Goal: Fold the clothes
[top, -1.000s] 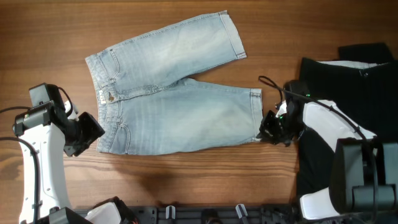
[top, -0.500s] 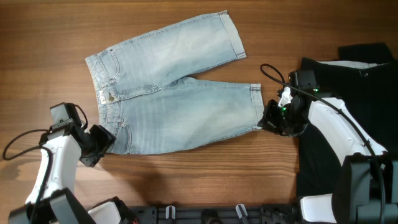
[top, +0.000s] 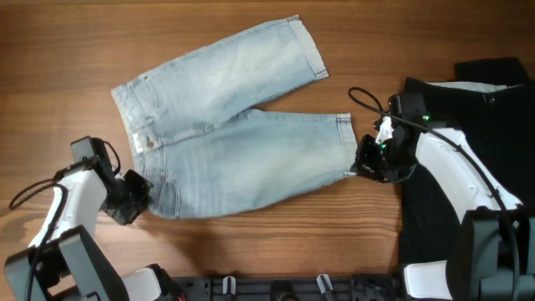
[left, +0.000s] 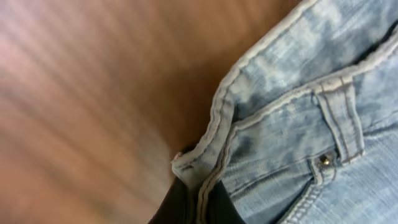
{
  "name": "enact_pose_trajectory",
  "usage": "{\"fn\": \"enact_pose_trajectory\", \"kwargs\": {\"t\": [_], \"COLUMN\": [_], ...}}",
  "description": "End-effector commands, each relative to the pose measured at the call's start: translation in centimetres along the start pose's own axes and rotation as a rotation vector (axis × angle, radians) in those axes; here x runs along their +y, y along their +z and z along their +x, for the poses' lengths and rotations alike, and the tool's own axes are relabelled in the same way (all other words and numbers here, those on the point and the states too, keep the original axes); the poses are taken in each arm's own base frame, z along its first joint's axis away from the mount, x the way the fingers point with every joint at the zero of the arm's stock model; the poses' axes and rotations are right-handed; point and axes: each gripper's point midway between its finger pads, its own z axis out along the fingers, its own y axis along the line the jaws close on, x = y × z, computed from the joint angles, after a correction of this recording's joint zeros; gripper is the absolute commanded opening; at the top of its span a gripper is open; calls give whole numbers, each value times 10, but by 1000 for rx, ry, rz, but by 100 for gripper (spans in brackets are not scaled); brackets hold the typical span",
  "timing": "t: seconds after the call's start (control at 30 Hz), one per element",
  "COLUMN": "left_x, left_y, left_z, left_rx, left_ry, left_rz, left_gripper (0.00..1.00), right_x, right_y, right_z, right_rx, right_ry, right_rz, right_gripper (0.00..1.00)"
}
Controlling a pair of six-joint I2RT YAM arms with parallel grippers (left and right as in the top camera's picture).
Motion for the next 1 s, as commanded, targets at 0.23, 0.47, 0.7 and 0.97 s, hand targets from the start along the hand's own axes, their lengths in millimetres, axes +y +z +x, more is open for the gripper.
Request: {"fn": "enact_pose_trajectory", "kwargs": {"t": [0.23, 0.47, 0.7, 0.97], "left_x": [-7, 2, 7, -21], "left_y": [-111, -161, -165, -154], "left_z": [7, 34, 33, -23], "left_rx": [-167, -242, -284, -342], "left_ry": [13, 10, -11, -4], "left_rz": [76, 118, 106, 141], "left_gripper": [4, 4, 4, 5], "right_x": [37, 80, 138, 192], "right_y": [-113, -194, -211, -121], "right_z": [-2, -10, -73, -128], "right_rx": [-215, -424, -591, -504], "right_ry": [-166, -173, -187, -259], "right_rz": [-6, -133, -359, -395], "right_gripper": [5, 4, 4, 4]}}
